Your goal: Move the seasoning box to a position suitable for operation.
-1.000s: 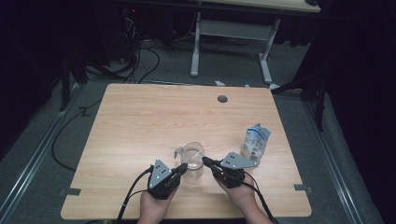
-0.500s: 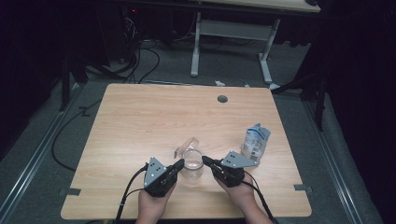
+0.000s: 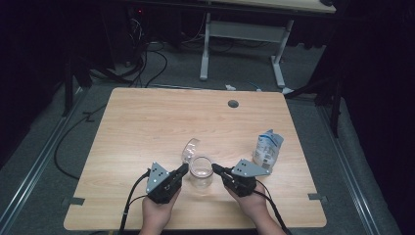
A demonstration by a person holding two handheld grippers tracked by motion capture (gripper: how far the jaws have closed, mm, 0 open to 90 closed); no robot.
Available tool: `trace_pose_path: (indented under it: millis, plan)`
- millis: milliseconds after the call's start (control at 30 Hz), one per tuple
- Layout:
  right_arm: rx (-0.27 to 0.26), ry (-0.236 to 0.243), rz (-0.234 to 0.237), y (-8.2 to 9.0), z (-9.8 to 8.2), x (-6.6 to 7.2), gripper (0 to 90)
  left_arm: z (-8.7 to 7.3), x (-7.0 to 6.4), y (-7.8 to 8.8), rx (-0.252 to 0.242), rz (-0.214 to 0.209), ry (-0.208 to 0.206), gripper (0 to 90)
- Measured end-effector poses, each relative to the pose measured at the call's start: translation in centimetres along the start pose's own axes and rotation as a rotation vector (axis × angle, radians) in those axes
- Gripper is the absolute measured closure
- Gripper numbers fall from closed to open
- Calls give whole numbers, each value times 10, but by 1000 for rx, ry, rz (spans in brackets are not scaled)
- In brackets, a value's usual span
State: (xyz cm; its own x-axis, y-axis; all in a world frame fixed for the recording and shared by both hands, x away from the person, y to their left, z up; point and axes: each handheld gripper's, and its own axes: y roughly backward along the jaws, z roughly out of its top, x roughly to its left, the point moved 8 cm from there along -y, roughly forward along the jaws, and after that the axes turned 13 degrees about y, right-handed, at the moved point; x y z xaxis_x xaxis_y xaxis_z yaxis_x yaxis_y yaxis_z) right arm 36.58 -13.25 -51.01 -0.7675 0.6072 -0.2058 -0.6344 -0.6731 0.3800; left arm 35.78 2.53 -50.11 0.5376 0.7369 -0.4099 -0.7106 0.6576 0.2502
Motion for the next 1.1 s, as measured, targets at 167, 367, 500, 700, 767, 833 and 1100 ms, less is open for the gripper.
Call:
trace_pose_path:
  millis: [167, 367, 500, 700, 767, 833, 1100]
  plan:
    - [0, 3, -1, 0, 0, 0, 900, 1, 6, 1, 0, 13, 7, 898]
    - [3, 0, -5, 1, 0, 0, 875, -2, 14, 3, 31, 33, -21, 880]
    - [-1, -5, -39, 9, -2, -10, 848, -10, 28, 6, 86, 67, -60, 851]
    - [44, -60, -109, 23, -25, -34, 804, -29, 50, 11, 140, 111, -97, 808]
    - [69, -68, -139, 29, -36, -41, 793, -35, 54, 11, 172, 120, -115, 792]
    - [95, -83, -169, 37, -47, -49, 785, -36, 56, 10, 180, 120, -123, 774]
    - [144, -141, -271, 64, -75, -70, 757, -39, 56, 6, 203, 102, -154, 687]
